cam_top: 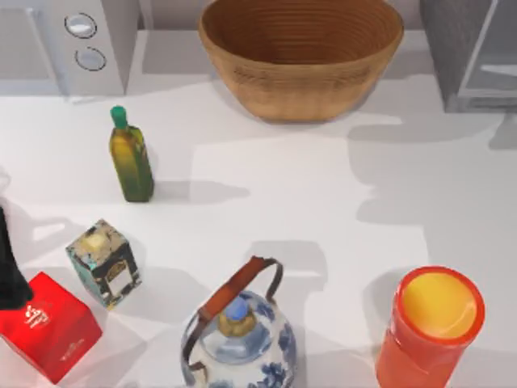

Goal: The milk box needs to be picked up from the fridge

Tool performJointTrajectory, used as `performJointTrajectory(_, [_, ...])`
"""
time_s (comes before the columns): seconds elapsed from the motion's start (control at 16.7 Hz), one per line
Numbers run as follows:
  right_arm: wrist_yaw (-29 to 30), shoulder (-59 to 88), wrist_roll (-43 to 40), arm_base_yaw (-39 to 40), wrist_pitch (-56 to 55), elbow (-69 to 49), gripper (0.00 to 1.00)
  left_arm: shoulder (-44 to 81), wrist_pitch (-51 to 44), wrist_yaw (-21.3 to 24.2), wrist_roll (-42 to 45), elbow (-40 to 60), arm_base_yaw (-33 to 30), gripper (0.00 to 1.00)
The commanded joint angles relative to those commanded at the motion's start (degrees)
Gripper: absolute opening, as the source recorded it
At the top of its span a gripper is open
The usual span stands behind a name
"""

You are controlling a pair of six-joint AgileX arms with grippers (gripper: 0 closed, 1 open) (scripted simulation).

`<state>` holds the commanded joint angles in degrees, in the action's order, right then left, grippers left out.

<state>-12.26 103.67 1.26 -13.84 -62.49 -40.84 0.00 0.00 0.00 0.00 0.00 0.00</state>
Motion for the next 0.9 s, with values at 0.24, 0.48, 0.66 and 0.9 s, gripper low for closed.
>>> performJointTrajectory(0.24, [0.47,-3.11,-0.13,0.53,2.16,1.34,0.0,0.0,0.0,0.0,0.0,0.0,0.0,1.0])
performJointTrajectory(0.48, [2.11,-15.48,-0.45,2.19,9.65,6.11,0.0,0.0,0.0,0.0,0.0,0.0,0.0,1.0])
performJointTrajectory(0.66, [3.83,-30.69,-0.62,3.99,18.31,11.84,0.0,0.0,0.0,0.0,0.0,0.0,0.0,1.0])
performJointTrajectory(0.9, [6.43,-55.95,-0.71,6.89,32.51,21.45,0.0,0.0,0.0,0.0,0.0,0.0,0.0,1.0])
